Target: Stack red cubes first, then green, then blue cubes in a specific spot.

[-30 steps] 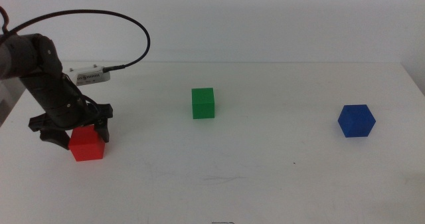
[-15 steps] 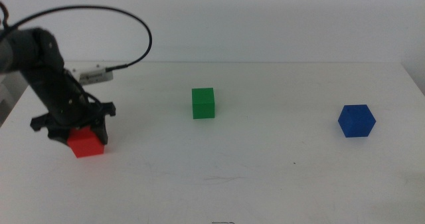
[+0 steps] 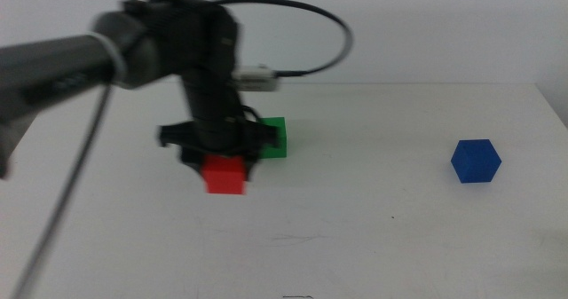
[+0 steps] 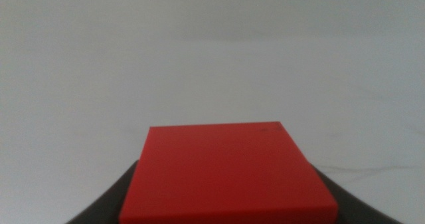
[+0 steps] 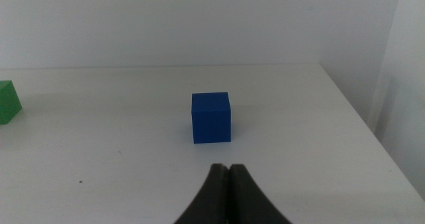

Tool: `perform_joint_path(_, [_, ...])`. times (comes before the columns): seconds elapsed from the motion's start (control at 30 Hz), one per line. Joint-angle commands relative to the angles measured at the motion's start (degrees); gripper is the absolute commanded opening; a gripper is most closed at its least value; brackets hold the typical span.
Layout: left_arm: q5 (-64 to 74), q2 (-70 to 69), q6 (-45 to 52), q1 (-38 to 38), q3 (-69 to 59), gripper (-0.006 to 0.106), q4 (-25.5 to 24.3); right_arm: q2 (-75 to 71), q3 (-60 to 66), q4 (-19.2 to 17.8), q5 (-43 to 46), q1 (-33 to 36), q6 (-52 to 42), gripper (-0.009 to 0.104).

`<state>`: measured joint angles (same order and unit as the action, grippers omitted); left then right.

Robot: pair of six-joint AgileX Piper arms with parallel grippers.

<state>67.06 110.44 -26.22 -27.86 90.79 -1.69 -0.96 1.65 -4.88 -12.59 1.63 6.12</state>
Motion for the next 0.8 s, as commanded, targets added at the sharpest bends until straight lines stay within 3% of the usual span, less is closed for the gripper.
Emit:
perform_joint_path(0.0, [-0.2,-1.2,-3.7,-3.8,3.3,-0.002,-0.6,-0.9,-1.0,-0.5,4.3,-0.1,-0.5,-0.001])
perform_joint_path(0.27, [-2.2,4.8,-8.8,-10.3,7.4,-0.002,-0.4,-0.9,-1.0,-0.5,4.3,-0.1,-0.5,-0.001])
perform_joint_path(0.43, [-4.9,6.6,-9.2,-10.3,7.4,-0.002,2.3,-0.9,-1.0,-0.5,4.3,-0.1,-0.5,-0.001])
perform_joint_path(0.77, [-7.2,7.9,-9.2,-10.3,7.4,-0.002,2.8,-0.9,-1.0,-0.5,4.3,-0.1,-0.5,-0.001])
